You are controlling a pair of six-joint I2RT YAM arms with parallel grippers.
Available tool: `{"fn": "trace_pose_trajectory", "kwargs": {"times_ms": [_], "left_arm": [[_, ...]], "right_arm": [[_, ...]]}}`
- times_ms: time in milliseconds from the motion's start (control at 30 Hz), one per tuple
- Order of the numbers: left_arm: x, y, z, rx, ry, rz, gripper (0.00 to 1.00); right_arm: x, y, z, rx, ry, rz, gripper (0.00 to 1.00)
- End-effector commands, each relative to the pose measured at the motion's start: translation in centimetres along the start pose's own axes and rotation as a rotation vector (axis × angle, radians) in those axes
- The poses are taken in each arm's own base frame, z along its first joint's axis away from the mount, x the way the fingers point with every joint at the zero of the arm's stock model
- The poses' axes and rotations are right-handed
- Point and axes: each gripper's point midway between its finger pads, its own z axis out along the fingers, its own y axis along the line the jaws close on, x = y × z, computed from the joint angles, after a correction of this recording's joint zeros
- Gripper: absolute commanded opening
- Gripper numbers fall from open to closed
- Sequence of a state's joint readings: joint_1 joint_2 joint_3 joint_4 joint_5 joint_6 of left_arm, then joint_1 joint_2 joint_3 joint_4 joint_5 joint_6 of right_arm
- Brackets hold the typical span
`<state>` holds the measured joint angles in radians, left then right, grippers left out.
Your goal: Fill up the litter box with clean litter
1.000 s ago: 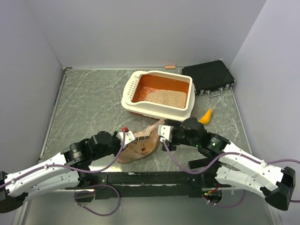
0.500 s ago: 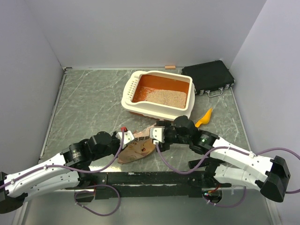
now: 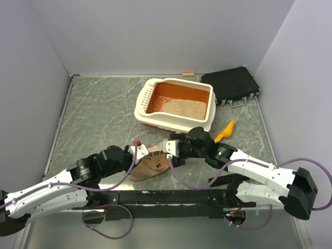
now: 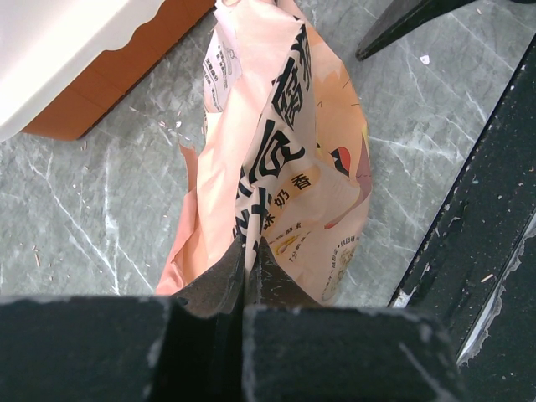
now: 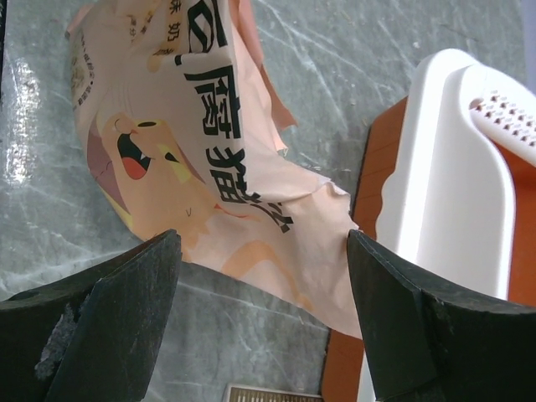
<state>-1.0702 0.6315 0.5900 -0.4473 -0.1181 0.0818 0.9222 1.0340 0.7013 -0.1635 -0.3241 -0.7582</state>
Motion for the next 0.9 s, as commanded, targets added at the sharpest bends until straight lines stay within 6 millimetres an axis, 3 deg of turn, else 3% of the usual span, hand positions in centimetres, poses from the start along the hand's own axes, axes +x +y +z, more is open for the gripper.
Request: {"fn": "trace_pose_trajectory", "kwargs": {"times_ms": [0,267,433,500,567,667,700,800,833,867], "left_arm": [[-4.7,1.1,-0.7,-0.048,-0.166,-0.040,0.01],[-4.9,1.3,-1.2,-0.054,-0.183,-0.043,0.01],[-4.9,1.2,-1.2,-0.051,-0.187,-0.043,0.01],[-5.0,1.2,-1.3,-0.052,-0.190,-0.043,0.01],[-5.0,1.3,-1.4,-0.052,-0.194,-0.044,0.01],[-5.0,1.3,-1.5,-0.055,-0.199,-0.048,0.01],[-5.1,1.4,-1.6,-0.057,-0.201,-0.048,0.01],[-5.3,1.4,-1.9,-0.059,-0.216,-0.044,0.01],[-5.4,1.8,-2.0,-0.075,-0.219,-0.042,0.01],[-5.5,2.1,-2.2,-0.094,-0.221,-0.031,0.01]], "right_arm": [[-1.0,-0.6,0.6,-0.020,-0.034,-0.026,0.85],[0.7,0.1,1.4,-0.074,0.019,0.011,0.78],[1.2,0.1,1.7,-0.100,0.031,0.034,0.58],[1.4,0.0,1.8,-0.114,0.042,0.046,0.43],[1.5,-0.1,1.9,-0.127,0.046,0.058,0.38],[2.2,0.1,2.4,-0.159,0.074,0.078,0.14],[2.4,0.2,2.3,-0.174,0.096,0.088,0.00],[3.0,-0.6,1.7,-0.163,0.169,0.105,0.00],[3.8,-0.2,0.8,-0.176,0.223,0.129,0.00],[3.6,-1.1,-0.2,-0.131,0.234,0.136,0.00]]}}
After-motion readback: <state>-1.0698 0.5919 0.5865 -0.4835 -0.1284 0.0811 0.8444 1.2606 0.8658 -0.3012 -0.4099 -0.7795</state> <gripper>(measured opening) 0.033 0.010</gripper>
